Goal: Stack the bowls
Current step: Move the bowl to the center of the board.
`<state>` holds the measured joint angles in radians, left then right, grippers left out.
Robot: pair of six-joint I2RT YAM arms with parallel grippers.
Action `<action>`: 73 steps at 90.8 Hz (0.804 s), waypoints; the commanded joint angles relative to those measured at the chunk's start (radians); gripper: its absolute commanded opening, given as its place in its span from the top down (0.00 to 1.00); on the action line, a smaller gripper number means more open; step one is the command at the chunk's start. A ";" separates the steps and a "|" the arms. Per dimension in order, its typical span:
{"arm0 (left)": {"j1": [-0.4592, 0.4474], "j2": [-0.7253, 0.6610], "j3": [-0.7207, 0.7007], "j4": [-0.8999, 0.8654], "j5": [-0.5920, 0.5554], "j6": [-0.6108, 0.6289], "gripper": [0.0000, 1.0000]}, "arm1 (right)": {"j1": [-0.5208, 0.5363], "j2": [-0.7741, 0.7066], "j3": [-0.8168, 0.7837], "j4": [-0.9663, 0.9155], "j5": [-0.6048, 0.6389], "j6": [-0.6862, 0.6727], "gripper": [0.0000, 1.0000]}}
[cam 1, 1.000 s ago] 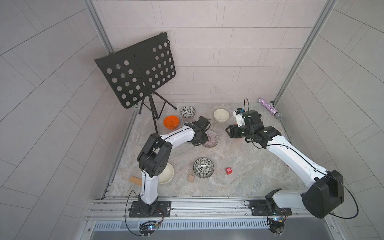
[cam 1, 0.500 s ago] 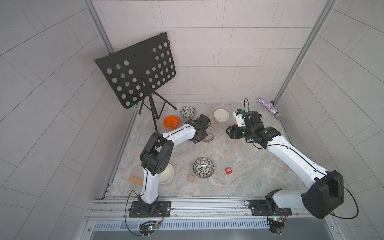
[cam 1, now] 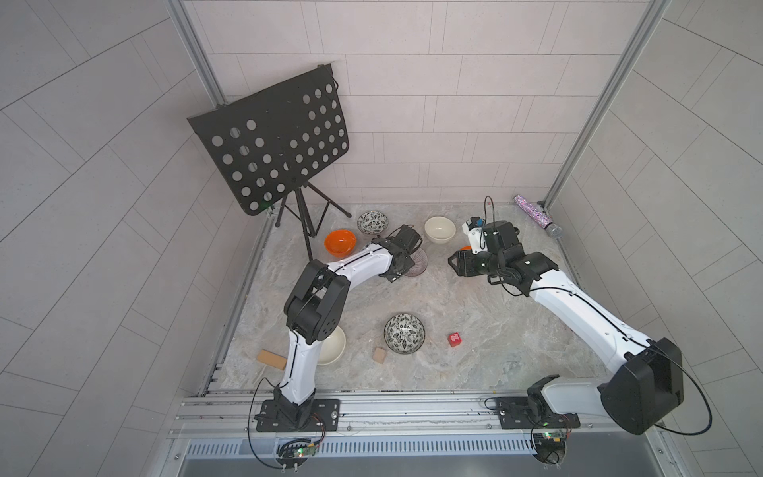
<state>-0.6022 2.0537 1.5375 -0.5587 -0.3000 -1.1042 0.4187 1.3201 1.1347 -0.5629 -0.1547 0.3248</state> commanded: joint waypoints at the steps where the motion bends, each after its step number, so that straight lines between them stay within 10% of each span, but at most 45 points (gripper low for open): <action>1: 0.010 0.027 0.032 -0.015 -0.061 -0.009 0.89 | -0.004 -0.022 -0.003 0.003 -0.001 -0.013 0.38; 73: 0.011 -0.008 0.037 -0.041 -0.038 0.020 0.62 | -0.004 -0.032 -0.021 0.001 0.003 -0.012 0.38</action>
<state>-0.5968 2.0781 1.5646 -0.5678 -0.3290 -1.1080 0.4183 1.3125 1.1217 -0.5652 -0.1543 0.3206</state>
